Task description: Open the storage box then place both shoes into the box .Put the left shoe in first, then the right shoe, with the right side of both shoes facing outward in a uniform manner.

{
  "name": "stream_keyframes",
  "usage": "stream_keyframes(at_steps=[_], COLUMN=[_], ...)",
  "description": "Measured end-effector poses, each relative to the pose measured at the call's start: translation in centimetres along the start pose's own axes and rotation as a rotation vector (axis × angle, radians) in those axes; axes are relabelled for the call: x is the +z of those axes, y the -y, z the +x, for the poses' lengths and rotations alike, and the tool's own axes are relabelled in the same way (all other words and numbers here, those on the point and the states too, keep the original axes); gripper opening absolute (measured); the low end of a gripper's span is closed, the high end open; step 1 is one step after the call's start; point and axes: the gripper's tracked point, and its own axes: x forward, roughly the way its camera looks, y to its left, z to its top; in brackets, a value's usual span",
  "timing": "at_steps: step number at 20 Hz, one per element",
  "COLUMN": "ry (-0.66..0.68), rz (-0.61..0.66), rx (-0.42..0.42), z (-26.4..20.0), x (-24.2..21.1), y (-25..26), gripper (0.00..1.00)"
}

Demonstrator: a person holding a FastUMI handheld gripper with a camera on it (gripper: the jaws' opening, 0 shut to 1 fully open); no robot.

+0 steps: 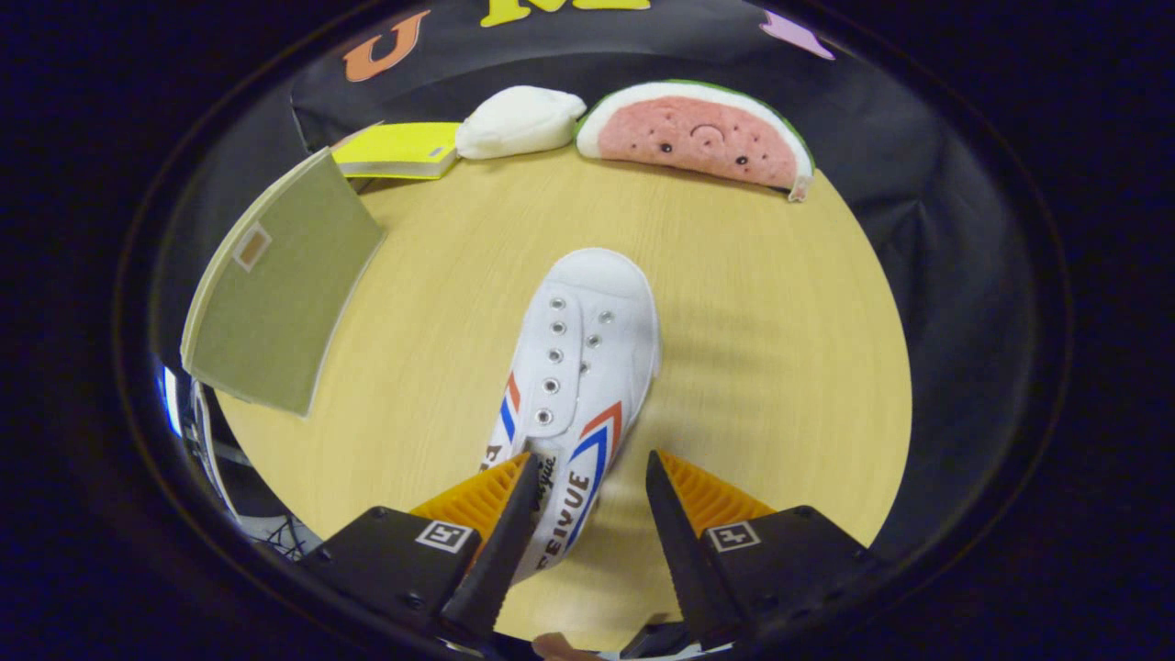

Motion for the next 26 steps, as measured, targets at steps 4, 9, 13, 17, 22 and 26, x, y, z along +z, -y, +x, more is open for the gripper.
stream_keyframes(at_steps=[4,9,13,17,22,26], ry=[0.044,0.143,0.248,0.256,0.291,0.355], rz=[0.041,0.166,0.374,0.458,0.531,0.569], rx=[0.099,0.094,0.167,0.160,0.150,0.142], z=[0.3,0.2,0.7,0.0,-2.5,-8.0], x=[-0.1,-0.1,-0.1,0.1,-0.2,-0.1], y=[-1.6,-1.4,-1.6,-1.4,-1.7,-2.3], gripper=[0.63,0.30,0.06,0.05,0.06,0.05])
